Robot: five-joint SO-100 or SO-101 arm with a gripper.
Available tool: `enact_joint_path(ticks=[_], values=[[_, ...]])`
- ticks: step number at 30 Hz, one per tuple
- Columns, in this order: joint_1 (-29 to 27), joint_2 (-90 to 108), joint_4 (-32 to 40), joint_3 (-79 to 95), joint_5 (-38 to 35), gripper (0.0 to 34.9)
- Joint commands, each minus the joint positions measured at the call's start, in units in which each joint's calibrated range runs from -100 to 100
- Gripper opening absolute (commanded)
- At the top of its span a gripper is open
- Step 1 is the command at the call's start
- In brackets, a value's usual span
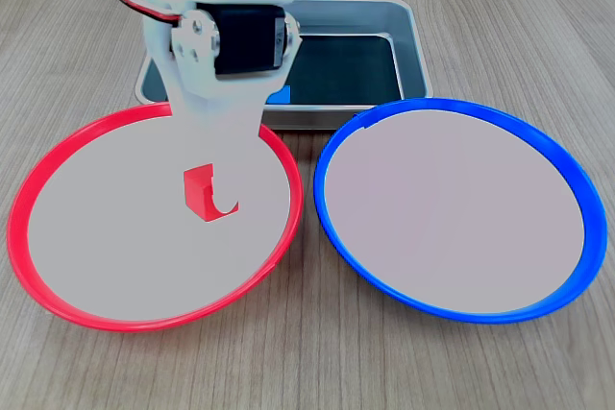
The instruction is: Move two blocks from tray to matching dishes
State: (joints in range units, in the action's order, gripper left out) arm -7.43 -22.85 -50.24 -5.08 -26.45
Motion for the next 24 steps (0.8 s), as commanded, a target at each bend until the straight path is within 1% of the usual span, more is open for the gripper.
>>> enact_joint_path(ticks=[1, 2, 4, 6, 7, 8, 9, 12, 14, 15, 17, 18, 20, 21, 23, 24], values=[[-0.6, 2.0, -0.1, -0.8, -2.1, 22.3], [-0.5, 3.8, -1.1, -0.6, -2.1, 21.9], [-0.1, 7.2, -2.6, 0.0, -2.1, 20.0], [0.3, 11.9, -4.0, 2.0, -2.5, 20.6], [0.6, 14.4, -5.0, 3.2, -2.9, 15.4], [0.9, 17.1, -6.7, 4.3, -3.6, 6.2], [1.3, 19.7, -8.6, 5.9, -4.6, 0.2], [1.8, 27.7, -15.5, 12.9, -10.0, 0.2], [2.0, 32.0, -16.3, 19.8, -13.9, 0.3], [2.0, 33.5, -15.3, 23.3, -15.5, 2.6], [1.2, 35.1, -12.9, 29.9, -18.9, 13.7], [0.7, 35.3, -11.5, 32.6, -20.5, 18.3], [-0.2, 35.3, -8.3, 36.6, -22.7, 22.4], [-0.3, 35.0, -7.1, 37.9, -23.3, 23.6], [-0.3, 34.1, -4.9, 40.0, -24.4, 24.7], [-0.1, 33.4, -4.3, 40.6, -24.9, 24.4]])
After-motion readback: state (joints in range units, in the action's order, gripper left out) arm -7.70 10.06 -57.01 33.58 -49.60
